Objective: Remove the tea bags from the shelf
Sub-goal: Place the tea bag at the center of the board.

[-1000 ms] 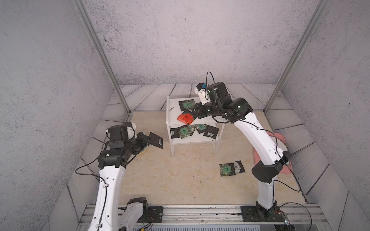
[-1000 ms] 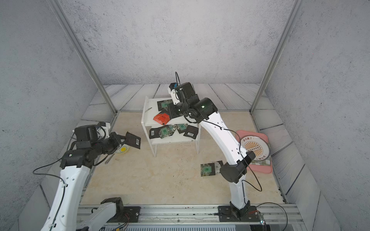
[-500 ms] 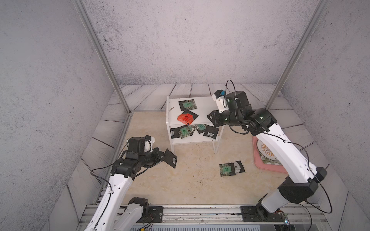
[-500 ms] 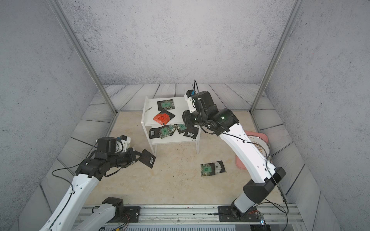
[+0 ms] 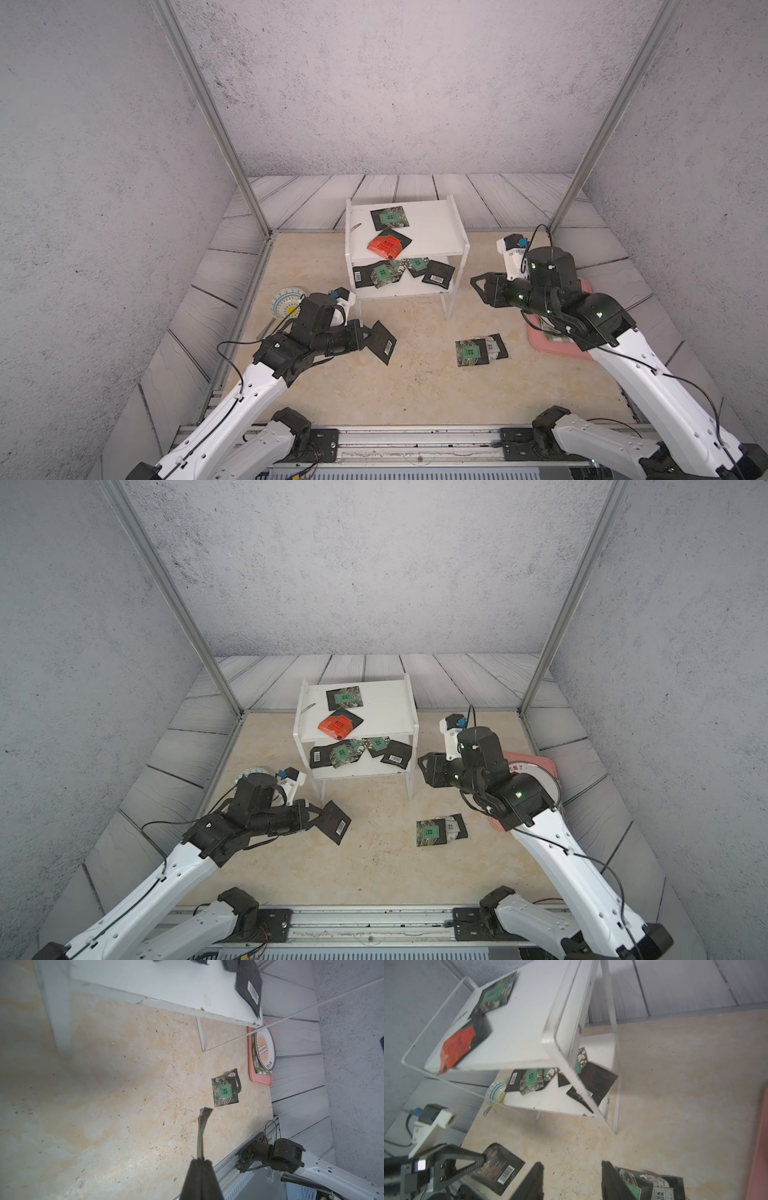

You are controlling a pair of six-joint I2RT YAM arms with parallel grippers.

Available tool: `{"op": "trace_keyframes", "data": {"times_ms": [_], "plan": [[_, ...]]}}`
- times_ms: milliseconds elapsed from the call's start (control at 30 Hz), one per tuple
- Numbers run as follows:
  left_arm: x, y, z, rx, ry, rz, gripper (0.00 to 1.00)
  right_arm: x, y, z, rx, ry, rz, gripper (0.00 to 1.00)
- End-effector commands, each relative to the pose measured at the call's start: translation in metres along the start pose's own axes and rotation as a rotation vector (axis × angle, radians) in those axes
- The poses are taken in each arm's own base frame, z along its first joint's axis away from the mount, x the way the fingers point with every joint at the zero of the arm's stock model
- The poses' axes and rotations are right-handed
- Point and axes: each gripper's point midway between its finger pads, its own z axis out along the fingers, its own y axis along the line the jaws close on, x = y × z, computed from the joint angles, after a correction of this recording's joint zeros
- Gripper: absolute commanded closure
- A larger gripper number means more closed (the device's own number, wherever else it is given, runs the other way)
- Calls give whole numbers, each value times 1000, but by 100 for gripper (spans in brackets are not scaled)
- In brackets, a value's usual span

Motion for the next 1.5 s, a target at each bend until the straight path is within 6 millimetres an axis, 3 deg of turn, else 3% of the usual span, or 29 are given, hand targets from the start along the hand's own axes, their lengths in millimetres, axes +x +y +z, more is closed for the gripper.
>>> {"op": "trace_keyframes", "data": {"times_ms": [0, 200, 467, 667, 800, 933, 1167, 1200, 1367, 1467], "plan": [[-17, -39, -5, 132, -49, 89, 100, 19, 35, -8, -267, -10, 51, 39], [-13, -81, -6, 287, -3, 180, 100, 57, 70, 3, -595, 103, 118, 34], [0, -132, -12, 463, 86, 290, 100, 76, 83, 25, -663, 218, 76, 33], [6, -146, -11, 508, 125, 318, 100, 73, 98, 25, -730, 232, 65, 34], [5, -145, -9, 501, 115, 314, 100, 75, 105, 20, -770, 251, 58, 45], [2, -141, -6, 487, 90, 311, 100, 78, 109, 19, -798, 274, 61, 68], [0, -136, -5, 463, 73, 302, 100, 80, 115, 18, -806, 296, 43, 97], [0, -133, -5, 444, 65, 303, 97, 81, 112, 19, -787, 296, 37, 100], [-8, -98, -10, 276, -2, 288, 60, 93, 85, 35, -604, 315, 35, 100], [-14, -72, -19, 180, -46, 249, 50, 104, 60, 49, -476, 319, 64, 100]]}}
